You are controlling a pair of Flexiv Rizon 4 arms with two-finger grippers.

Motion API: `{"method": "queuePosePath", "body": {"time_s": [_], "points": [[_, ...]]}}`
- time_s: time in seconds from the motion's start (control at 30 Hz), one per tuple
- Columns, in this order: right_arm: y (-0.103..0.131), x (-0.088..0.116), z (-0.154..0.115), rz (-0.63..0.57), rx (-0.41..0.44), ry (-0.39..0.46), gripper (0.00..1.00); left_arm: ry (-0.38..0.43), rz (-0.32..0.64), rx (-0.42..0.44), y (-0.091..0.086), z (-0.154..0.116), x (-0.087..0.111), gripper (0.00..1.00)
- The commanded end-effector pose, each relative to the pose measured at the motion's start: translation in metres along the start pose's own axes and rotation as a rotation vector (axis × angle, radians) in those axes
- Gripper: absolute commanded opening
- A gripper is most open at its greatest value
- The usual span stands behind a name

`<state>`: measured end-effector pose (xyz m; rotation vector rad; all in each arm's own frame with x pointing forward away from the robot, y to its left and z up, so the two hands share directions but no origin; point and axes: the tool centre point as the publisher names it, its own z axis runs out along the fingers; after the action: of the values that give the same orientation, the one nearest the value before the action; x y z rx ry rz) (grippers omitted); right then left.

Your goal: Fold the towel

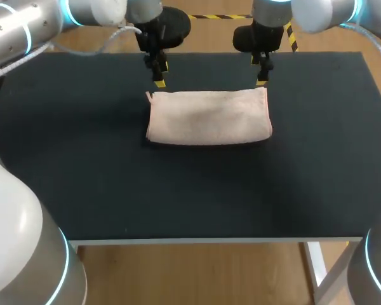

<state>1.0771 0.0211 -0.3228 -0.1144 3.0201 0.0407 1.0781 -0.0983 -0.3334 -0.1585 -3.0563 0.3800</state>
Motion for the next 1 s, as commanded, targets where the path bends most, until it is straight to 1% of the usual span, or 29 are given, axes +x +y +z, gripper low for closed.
{"method": "queuePosePath", "body": {"time_s": [0.03,0.07,0.1,0.2,0.27,0.4,0.5,0.57,0.63,0.67,0.73,0.87,0.93,0.97,1.0], "points": [[-0.003,0.015,-0.016,0.001,-0.018,-0.029,1.00,-0.070,0.018,0.164,0.013,-0.015,0.037,1.00],[-0.002,0.017,-0.018,0.002,-0.030,-0.030,1.00,-0.077,0.020,0.210,0.014,-0.018,0.042,1.00],[-0.001,0.019,-0.019,0.003,-0.035,-0.031,1.00,-0.082,0.022,0.234,0.015,-0.021,0.046,1.00],[0.003,0.024,-0.024,0.002,-0.046,-0.039,1.00,-0.099,0.016,0.291,0.016,-0.030,0.058,1.00],[0.005,0.028,-0.026,0.006,-0.056,-0.045,1.00,-0.113,0.012,0.309,0.017,-0.037,0.066,1.00],[0.007,0.033,-0.027,0.013,-0.066,-0.045,1.00,-0.148,-0.011,0.388,0.022,-0.048,0.081,1.00],[0.007,0.037,-0.029,0.021,-0.076,-0.047,1.00,-0.166,-0.018,0.422,0.026,-0.052,0.090,1.00],[0.006,0.039,-0.031,0.029,-0.080,-0.051,1.00,-0.174,-0.025,0.472,0.029,-0.054,0.096,1.00],[0.003,0.041,-0.033,0.037,-0.081,-0.054,1.00,-0.184,-0.020,0.503,0.031,-0.055,0.102,1.00],[0.002,0.042,-0.035,0.040,-0.081,-0.057,1.00,-0.188,-0.023,0.537,0.033,-0.056,0.104,1.00],[-0.001,0.045,-0.037,0.044,-0.081,-0.059,1.00,-0.194,-0.003,0.582,0.035,-0.056,0.109,1.00],[-0.009,0.052,-0.040,0.044,-0.084,-0.058,1.00,-0.186,-0.010,0.597,0.036,-0.053,0.114,1.00],[-0.013,0.057,-0.043,0.019,-0.070,-0.048,1.00,-0.146,-0.043,0.596,0.034,-0.051,0.116,1.00],[-0.016,0.061,-0.046,-0.006,-0.066,-0.036,1.00,-0.146,-0.043,0.596,0.034,-0.051,0.116,1.00],[-0.016,0.061,-0.046,-0.006,-0.066,-0.036,1.00,-0.146,-0.043,0.596,0.034,-0.051,0.116,1.00]]}}
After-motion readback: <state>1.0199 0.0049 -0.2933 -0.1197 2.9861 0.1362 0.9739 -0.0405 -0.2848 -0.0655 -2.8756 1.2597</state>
